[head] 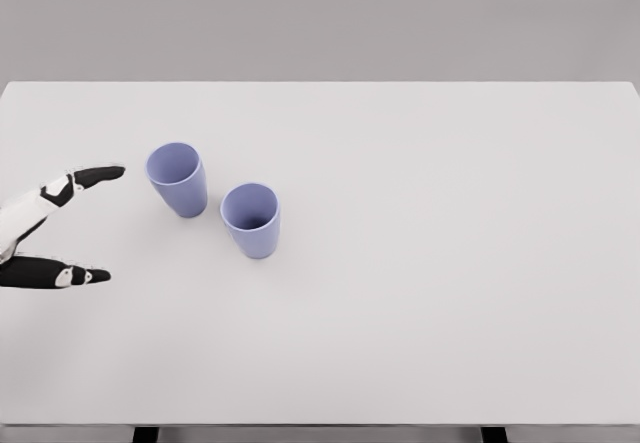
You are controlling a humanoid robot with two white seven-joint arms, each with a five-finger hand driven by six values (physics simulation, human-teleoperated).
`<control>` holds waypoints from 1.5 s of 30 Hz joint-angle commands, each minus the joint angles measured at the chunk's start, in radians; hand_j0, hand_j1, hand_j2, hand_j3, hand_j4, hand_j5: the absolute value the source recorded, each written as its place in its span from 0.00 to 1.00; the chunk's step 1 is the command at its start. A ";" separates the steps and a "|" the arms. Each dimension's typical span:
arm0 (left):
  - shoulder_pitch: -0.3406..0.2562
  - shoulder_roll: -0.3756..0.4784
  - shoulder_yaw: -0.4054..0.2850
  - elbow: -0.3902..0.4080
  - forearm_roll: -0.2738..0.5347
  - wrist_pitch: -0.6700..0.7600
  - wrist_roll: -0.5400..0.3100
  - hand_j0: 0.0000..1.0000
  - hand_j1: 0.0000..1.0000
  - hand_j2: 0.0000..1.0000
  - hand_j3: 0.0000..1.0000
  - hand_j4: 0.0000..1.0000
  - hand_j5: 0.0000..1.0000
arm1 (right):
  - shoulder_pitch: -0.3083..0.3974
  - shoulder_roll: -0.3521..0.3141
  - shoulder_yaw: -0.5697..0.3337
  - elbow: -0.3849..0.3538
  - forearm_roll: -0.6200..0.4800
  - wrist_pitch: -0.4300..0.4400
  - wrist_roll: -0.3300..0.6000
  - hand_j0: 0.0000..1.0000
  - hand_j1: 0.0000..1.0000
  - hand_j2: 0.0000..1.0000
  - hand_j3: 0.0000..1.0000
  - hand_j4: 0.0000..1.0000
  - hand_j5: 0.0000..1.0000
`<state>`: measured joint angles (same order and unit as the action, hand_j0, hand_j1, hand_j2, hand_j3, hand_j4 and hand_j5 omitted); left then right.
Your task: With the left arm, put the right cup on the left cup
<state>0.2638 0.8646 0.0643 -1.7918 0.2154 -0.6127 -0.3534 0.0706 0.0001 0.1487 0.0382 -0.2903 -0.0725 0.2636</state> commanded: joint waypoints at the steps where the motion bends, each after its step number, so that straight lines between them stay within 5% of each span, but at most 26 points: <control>1: 0.000 0.020 -0.021 -0.008 0.091 0.002 -0.001 1.00 1.00 1.00 1.00 1.00 1.00 | 0.000 0.000 0.000 0.000 0.000 0.000 0.000 1.00 1.00 1.00 1.00 1.00 1.00; 16: 0.170 0.013 -0.024 -0.009 0.283 0.002 -0.007 1.00 1.00 1.00 1.00 1.00 1.00 | 0.000 0.000 0.000 0.000 0.000 0.000 0.000 1.00 1.00 1.00 1.00 1.00 1.00; 17: 0.186 -0.076 -0.026 -0.009 0.348 0.013 -0.081 1.00 1.00 1.00 1.00 1.00 1.00 | 0.000 0.000 0.000 0.000 0.000 0.000 0.000 1.00 1.00 1.00 1.00 1.00 1.00; 27: 0.183 -0.076 -0.026 -0.009 0.343 0.014 -0.085 1.00 1.00 1.00 1.00 1.00 1.00 | 0.000 0.000 0.000 0.000 0.000 -0.001 0.000 1.00 1.00 1.00 1.00 1.00 1.00; 45: 0.121 -0.128 -0.089 -0.009 0.357 0.297 -0.084 1.00 1.00 1.00 1.00 1.00 1.00 | 0.000 0.000 0.000 0.000 0.000 -0.001 0.000 1.00 1.00 1.00 1.00 1.00 1.00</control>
<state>0.3820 0.7524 -0.0164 -1.8004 0.5651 -0.3464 -0.4372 0.0706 0.0001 0.1487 0.0383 -0.2902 -0.0728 0.2636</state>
